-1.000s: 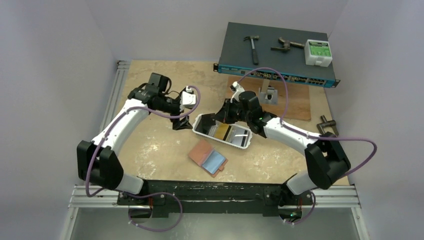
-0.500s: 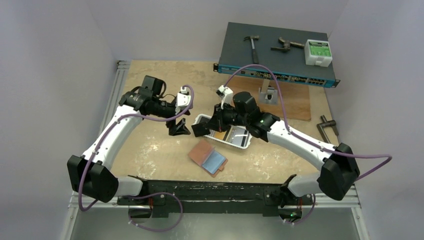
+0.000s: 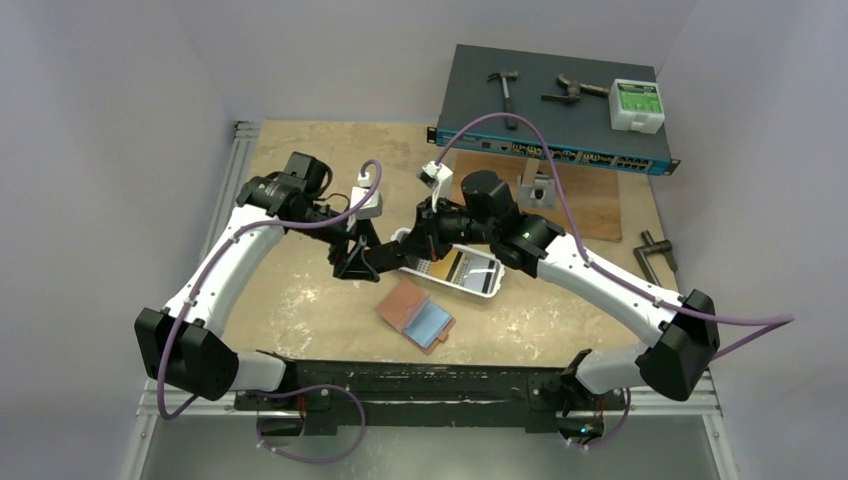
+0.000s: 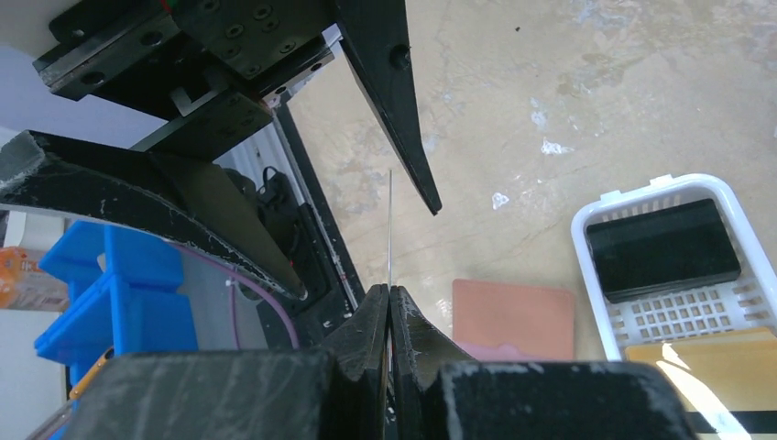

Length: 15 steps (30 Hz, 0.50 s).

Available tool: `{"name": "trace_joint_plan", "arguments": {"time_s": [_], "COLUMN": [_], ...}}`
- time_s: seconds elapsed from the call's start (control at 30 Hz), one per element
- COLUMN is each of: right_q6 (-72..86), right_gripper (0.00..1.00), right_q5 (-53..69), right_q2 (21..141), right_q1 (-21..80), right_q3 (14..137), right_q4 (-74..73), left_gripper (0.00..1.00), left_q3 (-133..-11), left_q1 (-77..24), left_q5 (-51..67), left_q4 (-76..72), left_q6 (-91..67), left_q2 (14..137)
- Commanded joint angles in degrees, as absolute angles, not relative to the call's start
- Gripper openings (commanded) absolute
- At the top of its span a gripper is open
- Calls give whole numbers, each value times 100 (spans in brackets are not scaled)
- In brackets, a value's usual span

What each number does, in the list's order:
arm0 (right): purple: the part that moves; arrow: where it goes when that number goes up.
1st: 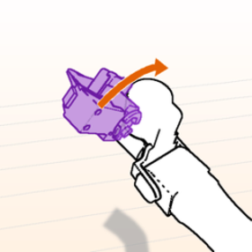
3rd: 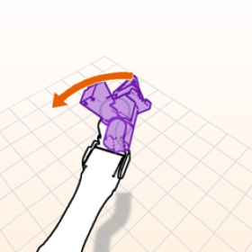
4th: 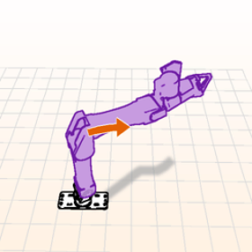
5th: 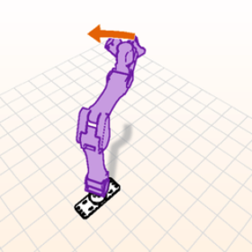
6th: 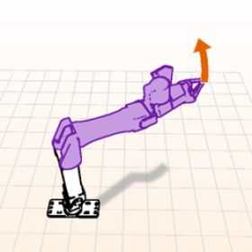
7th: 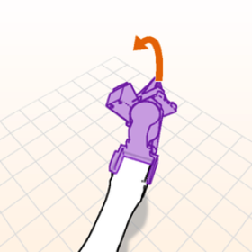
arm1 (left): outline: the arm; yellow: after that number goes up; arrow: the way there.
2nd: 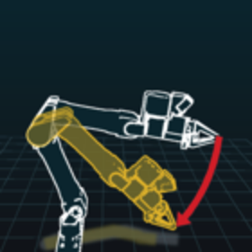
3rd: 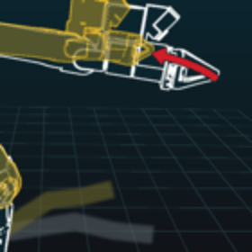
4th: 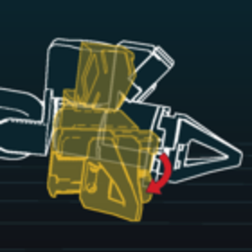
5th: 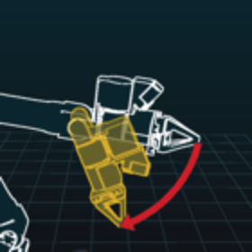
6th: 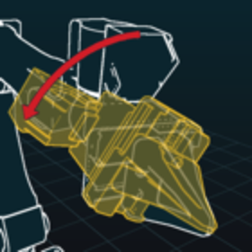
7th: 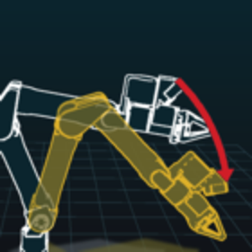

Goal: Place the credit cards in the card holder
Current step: Pick up the credit card from the storage box.

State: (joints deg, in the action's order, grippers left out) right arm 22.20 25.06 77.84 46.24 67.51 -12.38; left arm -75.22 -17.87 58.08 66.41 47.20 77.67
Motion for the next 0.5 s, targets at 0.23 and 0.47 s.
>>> {"name": "trace_joint_plan", "arguments": {"time_s": [0.23,0.47], "right_q6": [1903,1812], "right_gripper": [0,0], "right_q5": [2943,2946], "right_q2": [7673,7779], "right_q1": [4734,4828], "right_q3": [7163,7281], "right_q4": [-1517,-1683], "left_gripper": [66,48], "left_q3": [-7626,-7571], "left_q1": [-1773,-1775], "left_q5": [6202,6234], "left_q4": [7122,7250], "left_q6": [4639,4762], "left_q2": [7484,7479]}}
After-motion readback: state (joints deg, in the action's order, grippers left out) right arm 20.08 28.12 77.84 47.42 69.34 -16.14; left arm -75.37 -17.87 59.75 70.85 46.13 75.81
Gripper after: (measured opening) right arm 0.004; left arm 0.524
